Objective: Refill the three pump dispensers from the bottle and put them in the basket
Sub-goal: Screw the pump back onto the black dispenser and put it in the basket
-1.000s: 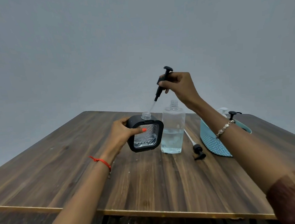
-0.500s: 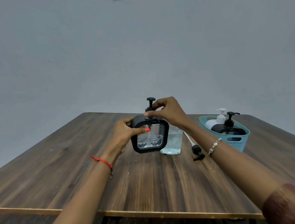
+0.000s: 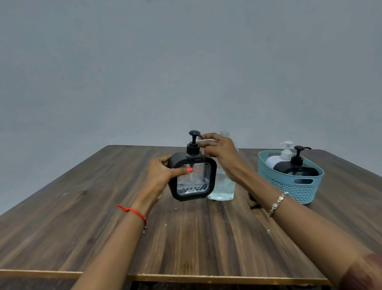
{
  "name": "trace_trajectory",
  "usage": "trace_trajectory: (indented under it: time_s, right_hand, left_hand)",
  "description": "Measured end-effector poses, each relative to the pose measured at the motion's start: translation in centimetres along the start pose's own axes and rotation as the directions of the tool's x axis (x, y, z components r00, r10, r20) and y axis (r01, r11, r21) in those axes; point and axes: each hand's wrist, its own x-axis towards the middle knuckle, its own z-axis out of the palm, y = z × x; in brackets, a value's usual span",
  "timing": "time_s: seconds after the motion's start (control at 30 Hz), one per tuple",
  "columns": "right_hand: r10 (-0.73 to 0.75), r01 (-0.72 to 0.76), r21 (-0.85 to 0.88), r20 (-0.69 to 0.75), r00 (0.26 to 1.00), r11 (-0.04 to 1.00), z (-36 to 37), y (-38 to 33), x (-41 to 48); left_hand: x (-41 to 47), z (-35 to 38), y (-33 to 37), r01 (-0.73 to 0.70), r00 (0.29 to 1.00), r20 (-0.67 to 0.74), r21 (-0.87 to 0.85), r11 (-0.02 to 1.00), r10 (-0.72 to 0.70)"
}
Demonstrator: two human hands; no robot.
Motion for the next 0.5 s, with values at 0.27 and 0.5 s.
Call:
trace_trajectory:
  time_s: [0.27, 0.5]
  right_hand:
    - [-0.035, 0.034, -0.01, -0.112, 0.993, 0.999, -0.16, 0.16, 0.09]
    - [-0.027, 0.03, -0.068, 0.045, 0.999, 0.997, -0.21, -0.11, 0.27]
  left_hand:
    - [-0.14, -0.14, 0.04, -0.002, 1.0, 0.01, -0.006, 1.0, 0.002]
    - [-0.23, 0.15, 0.17, -0.018, 0.999, 0.035, -0.007, 1.0, 0.019]
